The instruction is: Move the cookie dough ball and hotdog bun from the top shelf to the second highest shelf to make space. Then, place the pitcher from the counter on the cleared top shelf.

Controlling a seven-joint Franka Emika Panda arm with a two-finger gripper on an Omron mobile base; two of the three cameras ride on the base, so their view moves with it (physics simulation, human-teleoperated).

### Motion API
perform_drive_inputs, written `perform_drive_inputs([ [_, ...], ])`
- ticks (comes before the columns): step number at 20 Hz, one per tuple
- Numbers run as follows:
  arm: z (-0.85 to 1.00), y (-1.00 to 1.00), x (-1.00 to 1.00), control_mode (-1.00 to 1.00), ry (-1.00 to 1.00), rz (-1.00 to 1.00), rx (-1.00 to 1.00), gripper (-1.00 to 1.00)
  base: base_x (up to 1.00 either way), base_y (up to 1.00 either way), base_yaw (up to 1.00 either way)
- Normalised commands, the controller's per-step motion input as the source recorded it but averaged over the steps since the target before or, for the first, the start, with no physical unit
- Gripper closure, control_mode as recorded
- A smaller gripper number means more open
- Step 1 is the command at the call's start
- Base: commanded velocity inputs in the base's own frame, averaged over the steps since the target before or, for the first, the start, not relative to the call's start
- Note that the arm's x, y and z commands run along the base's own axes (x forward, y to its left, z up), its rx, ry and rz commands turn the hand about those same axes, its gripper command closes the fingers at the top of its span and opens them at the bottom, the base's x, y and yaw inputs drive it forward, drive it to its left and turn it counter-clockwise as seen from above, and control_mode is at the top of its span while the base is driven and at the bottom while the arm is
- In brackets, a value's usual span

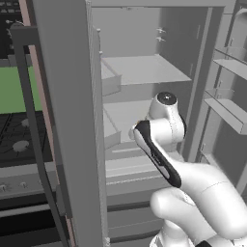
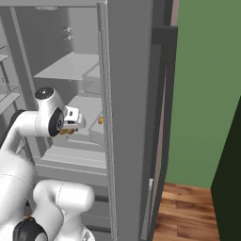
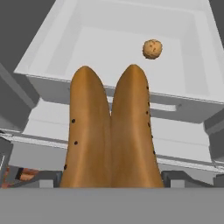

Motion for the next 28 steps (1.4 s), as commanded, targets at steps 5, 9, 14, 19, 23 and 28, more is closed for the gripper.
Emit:
perform_drive_inputs([
  [5, -0.18, 0.0, 0.73, -1.0, 0.0, 0.0, 0.0, 1.0, 0.0, 0.0, 0.0],
  [9, -0.15, 0.0, 0.83, -1.0, 0.0, 0.0, 0.0, 1.0, 0.0, 0.0, 0.0],
  [14, -0.2, 0.03, 0.75, -1.0, 0.0, 0.0, 0.0, 1.0, 0.0, 0.0, 0.0],
  [19, -0.3, 0.09, 0.55, -1.0, 0.0, 0.0, 0.0, 1.0, 0.0, 0.0, 0.0],
  [23, -0.33, 0.11, 0.46, -1.0, -0.01, 0.0, 0.0, 1.0, 0.0, 0.0, 0.0],
  [28, -0.32, 0.04, 0.52, -1.0, 0.0, 0.0, 0.0, 1.0, 0.0, 0.0, 0.0],
])
